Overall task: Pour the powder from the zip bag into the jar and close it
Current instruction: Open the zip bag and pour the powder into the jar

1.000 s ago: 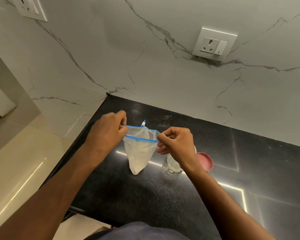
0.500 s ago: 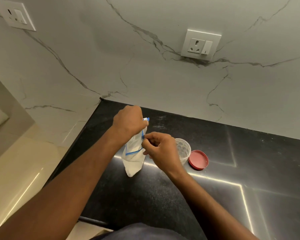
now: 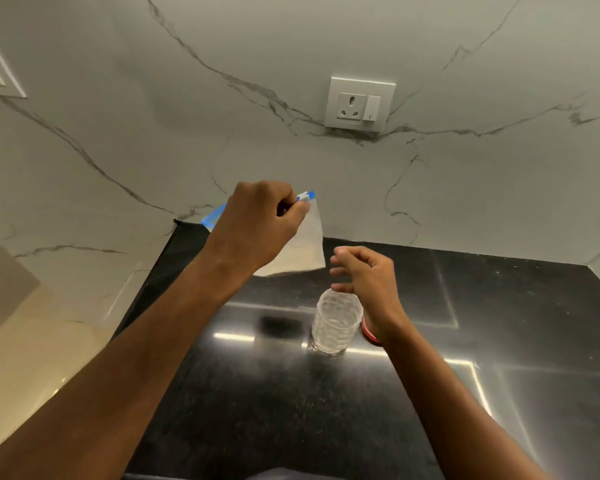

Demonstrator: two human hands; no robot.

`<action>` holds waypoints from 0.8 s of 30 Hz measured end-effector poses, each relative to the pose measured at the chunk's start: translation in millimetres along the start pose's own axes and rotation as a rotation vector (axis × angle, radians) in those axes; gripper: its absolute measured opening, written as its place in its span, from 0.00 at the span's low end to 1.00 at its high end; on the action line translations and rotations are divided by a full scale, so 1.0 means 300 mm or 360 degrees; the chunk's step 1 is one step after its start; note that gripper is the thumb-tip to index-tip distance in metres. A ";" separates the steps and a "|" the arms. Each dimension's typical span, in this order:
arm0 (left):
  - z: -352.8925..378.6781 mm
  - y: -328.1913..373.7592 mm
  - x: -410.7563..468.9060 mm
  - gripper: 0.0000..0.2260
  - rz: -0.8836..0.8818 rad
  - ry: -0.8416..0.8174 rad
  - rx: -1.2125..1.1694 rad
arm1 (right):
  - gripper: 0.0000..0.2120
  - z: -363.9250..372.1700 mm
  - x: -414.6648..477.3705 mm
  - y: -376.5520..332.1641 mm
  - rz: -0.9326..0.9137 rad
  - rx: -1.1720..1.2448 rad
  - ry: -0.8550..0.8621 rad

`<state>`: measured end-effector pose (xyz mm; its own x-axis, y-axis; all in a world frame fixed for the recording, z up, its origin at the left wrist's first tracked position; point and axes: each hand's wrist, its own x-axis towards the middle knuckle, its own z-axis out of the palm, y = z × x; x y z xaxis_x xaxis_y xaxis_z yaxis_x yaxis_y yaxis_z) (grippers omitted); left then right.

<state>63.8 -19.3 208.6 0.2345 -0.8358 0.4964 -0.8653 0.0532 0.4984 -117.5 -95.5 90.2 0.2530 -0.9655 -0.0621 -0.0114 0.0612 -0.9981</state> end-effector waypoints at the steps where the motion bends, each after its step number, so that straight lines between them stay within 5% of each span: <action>1: -0.002 0.015 0.013 0.15 0.0034 0.0020 -0.0030 | 0.05 -0.014 0.021 -0.003 0.0068 -0.0031 0.0055; 6: 0.025 0.096 0.060 0.16 0.0169 0.0031 -0.0204 | 0.15 -0.122 0.058 -0.007 0.0439 0.0072 0.0149; 11: 0.083 0.162 0.080 0.16 0.0270 0.0007 -0.0371 | 0.12 -0.238 0.020 0.000 0.0485 0.0170 0.0293; 19: 0.143 0.227 0.076 0.15 0.0237 -0.0056 -0.0599 | 0.10 -0.374 -0.057 -0.052 0.0395 0.0507 0.0252; 24: 0.164 0.191 0.068 0.11 -0.0041 -0.0163 -0.0968 | 0.08 -0.445 -0.080 -0.140 0.0113 0.0362 0.0458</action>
<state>-2.8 -60.3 212.4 0.1821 -0.8875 0.4232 -0.4453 0.3094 0.8403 -252.4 -108.7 133.1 -0.0233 -0.9865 -0.1624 0.2043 0.1543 -0.9667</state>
